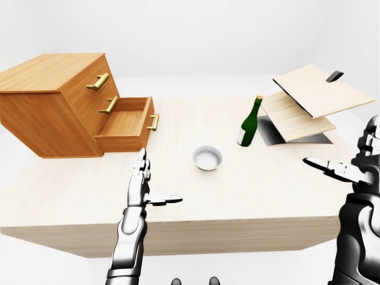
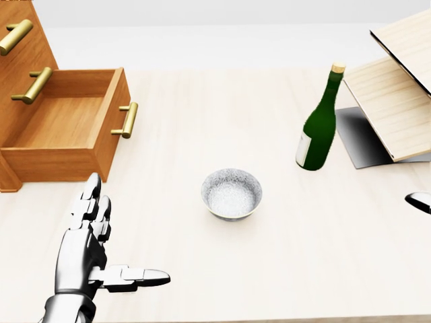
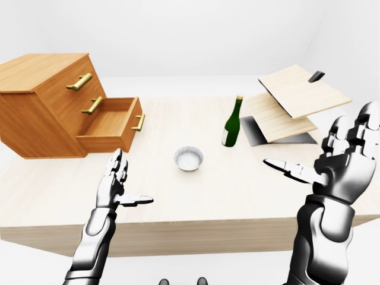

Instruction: Close the bottom drawer of the cabinet.

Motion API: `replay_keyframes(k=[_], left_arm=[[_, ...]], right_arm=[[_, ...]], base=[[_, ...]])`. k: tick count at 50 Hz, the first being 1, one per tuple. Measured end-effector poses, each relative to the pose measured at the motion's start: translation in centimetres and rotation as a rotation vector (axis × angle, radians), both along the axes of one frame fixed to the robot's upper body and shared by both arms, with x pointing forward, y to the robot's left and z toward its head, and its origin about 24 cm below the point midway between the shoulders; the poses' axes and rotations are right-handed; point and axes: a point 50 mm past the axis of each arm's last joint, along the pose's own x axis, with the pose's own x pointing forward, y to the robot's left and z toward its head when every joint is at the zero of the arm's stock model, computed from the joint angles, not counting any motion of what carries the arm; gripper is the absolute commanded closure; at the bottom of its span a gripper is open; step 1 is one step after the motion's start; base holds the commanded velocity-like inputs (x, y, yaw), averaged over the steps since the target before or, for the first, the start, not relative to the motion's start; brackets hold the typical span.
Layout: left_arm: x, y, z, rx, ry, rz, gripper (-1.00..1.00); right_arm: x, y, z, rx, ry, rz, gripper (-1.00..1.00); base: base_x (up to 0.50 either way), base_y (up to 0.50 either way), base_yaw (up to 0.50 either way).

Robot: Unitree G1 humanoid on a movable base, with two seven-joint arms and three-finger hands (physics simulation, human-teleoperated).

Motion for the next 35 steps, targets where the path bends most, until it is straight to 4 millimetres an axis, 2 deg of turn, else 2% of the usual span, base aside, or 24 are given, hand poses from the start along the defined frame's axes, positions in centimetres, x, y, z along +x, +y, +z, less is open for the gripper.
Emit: replay_keyframes(k=[12, 35], left_arm=[[0.0, 0.0, -0.2, 0.002, 0.001, 0.001, -1.00], [0.0, 0.0, -0.3, 0.002, 0.004, 0.002, -1.00]], right_arm=[[-0.9, -1.2, 1.1, 0.006, -0.053, -0.044, -1.00], [-1.3, -1.5, 1.6, 0.005, -0.073, -0.058, -1.00]], base=[[0.18, 0.00, 0.00], [0.18, 0.00, 0.00]])
